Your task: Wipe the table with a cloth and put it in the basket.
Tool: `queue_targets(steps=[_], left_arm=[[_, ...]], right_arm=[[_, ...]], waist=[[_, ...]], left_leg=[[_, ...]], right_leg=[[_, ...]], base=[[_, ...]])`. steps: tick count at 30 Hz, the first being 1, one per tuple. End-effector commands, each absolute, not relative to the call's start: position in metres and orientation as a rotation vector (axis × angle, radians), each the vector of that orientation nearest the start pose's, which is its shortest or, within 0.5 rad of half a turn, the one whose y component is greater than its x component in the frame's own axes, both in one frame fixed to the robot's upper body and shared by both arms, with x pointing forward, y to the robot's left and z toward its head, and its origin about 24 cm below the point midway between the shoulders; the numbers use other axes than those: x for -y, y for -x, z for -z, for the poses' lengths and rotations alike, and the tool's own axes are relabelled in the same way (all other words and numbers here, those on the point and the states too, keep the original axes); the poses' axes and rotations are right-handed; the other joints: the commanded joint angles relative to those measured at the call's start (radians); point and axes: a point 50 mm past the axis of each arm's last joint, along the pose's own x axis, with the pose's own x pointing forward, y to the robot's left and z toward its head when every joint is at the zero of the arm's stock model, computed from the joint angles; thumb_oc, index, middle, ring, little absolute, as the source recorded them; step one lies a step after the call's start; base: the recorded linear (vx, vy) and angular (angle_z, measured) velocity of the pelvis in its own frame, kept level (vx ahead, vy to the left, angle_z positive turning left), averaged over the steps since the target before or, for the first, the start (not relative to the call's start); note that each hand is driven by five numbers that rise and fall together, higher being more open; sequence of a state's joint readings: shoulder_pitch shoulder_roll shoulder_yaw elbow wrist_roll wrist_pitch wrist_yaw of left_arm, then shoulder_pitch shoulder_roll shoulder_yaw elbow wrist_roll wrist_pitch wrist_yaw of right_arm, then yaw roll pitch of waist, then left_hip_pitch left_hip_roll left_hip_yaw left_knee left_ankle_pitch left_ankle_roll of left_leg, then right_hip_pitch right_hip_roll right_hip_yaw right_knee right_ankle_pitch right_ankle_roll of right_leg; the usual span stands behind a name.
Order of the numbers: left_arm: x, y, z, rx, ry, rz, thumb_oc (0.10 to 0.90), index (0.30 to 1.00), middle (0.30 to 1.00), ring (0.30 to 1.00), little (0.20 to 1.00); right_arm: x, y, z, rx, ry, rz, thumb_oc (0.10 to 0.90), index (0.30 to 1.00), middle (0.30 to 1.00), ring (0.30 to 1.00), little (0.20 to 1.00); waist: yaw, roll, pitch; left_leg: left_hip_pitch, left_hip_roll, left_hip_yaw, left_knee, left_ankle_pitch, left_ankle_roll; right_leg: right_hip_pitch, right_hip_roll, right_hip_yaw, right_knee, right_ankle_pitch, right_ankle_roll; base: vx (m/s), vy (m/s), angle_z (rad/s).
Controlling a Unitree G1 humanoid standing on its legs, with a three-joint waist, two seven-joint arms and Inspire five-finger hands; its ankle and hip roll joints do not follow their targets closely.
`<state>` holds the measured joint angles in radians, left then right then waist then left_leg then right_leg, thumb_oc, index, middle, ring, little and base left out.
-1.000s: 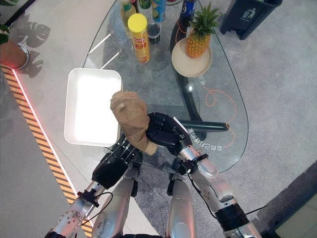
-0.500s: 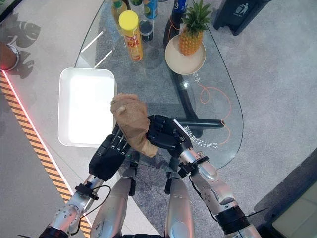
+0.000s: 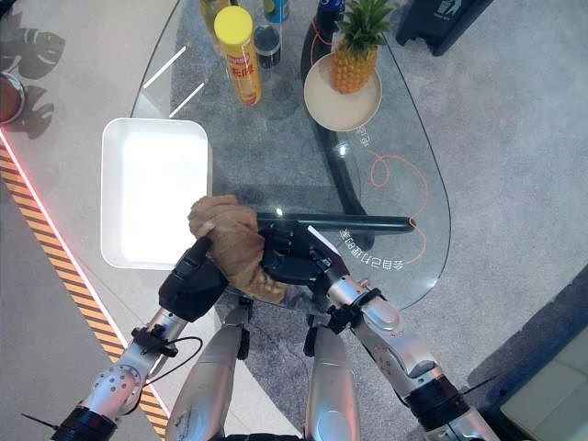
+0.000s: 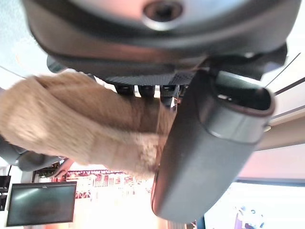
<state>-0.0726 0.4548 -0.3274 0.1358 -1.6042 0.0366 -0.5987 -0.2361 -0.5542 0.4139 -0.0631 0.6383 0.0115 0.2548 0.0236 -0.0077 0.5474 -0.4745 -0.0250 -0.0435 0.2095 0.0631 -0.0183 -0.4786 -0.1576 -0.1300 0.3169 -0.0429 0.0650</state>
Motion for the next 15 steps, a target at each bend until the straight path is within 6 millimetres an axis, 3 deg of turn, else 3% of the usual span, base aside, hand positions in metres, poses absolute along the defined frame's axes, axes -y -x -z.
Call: queue_targets(steps=[1, 8, 15], left_arm=[[-0.135, -0.239, -0.081, 0.102, 1.117, 0.880, 0.800, 0.900, 0.900, 0.900, 0.900], [-0.127, -0.239, -0.082, 0.056, 1.045, 0.895, 0.800, 0.900, 0.900, 0.900, 0.900], [-0.117, -0.233, -0.091, 0.111, 1.099, 0.999, 0.800, 0.900, 0.900, 0.900, 0.900]], right_arm=[[0.092, -0.244, -0.137, 0.271, -0.004, -0.986, 0.100, 0.300, 0.300, 0.300, 0.200], [0.082, -0.244, -0.138, 0.266, 0.017, -1.006, 0.100, 0.300, 0.300, 0.300, 0.200], [0.077, -0.245, -0.130, 0.213, 0.062, -0.996, 0.100, 0.300, 0.300, 0.300, 0.200]], waist=[[-0.001, 0.000, -0.027], [-0.002, 0.004, -0.027], [-0.002, 0.009, -0.027]], left_leg=[[-0.045, -0.001, 0.102, 0.109, -0.026, 0.050], [-0.057, -0.007, 0.102, 0.112, -0.021, 0.052], [-0.062, -0.008, 0.105, 0.111, -0.023, 0.056]], right_leg=[[0.015, 0.049, 0.023, -0.051, 0.102, -0.032], [0.001, 0.051, 0.029, -0.049, 0.108, -0.033], [-0.007, 0.050, 0.034, -0.048, 0.108, -0.035]], base=[[0.00, 0.000, 0.00], [0.00, 0.000, 0.00], [0.00, 0.017, 0.00]])
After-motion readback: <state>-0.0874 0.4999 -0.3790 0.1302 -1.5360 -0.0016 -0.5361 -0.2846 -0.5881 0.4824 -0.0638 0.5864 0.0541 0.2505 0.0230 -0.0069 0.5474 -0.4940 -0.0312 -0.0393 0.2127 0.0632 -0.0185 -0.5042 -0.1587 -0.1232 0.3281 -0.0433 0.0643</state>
